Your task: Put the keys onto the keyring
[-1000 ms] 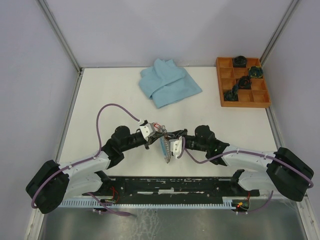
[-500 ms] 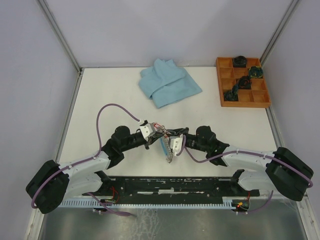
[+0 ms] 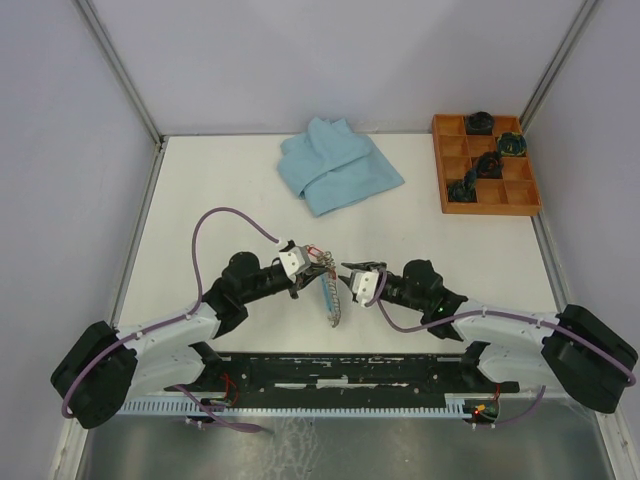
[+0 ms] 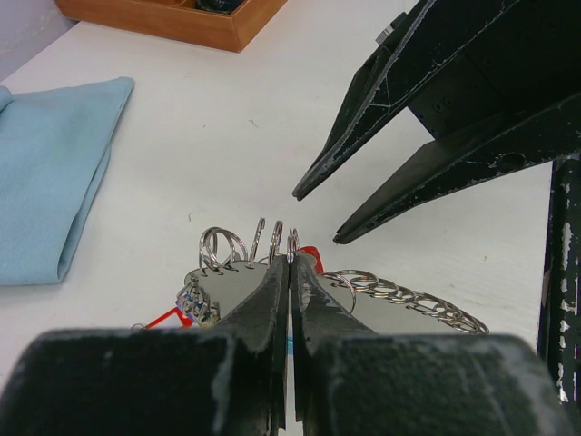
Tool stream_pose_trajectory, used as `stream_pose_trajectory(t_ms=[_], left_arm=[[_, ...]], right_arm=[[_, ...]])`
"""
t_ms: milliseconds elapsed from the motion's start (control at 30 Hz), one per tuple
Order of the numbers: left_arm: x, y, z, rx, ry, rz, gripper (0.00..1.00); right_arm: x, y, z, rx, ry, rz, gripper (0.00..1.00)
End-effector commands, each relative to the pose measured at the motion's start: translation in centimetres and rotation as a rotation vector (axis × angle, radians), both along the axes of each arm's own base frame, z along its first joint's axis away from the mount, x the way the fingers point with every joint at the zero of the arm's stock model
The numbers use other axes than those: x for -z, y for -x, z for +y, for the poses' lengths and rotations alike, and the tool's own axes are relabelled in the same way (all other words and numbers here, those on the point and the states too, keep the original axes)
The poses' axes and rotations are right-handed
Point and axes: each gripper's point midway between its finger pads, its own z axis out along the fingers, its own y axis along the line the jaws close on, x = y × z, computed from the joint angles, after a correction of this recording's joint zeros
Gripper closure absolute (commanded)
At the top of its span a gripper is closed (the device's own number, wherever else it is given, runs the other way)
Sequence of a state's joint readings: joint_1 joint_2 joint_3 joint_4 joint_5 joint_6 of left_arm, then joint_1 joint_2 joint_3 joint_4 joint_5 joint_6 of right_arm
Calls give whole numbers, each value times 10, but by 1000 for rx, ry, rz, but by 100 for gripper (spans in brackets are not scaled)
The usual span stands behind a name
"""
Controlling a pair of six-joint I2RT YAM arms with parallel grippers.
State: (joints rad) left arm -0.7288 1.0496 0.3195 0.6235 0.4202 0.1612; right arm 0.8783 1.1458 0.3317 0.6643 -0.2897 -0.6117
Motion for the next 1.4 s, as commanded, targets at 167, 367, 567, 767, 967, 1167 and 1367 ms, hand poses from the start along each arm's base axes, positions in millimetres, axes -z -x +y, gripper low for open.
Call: stream_pose_trajectory(t_ms=[167,367,567,767,967,1167,1367], left_arm=[[-37,1,-4,17,104,-87,97],[-38,4,-6,36,111,-92,97],[-37,5,-6,43,112,-94,97],[-37,5,-8,51,114,-92,97],[-37,6,-8,55,116,-90,97],[-41,4,-3,25,119,-109,97],[-43,2,2,-6,124,-120,97]], right_arm=[[-13,3,12,-18,-144,90,60],[-8,-3,21,-8,-180,127,61],[-7,-6,29,-19,-209,141,64],[-9,-9,33,-18,-233,139,65],[-12,-12,35,-16,-254,133,70],[-7,-18,19,69,-248,116,86],[1,-16,8,88,-166,104,98]])
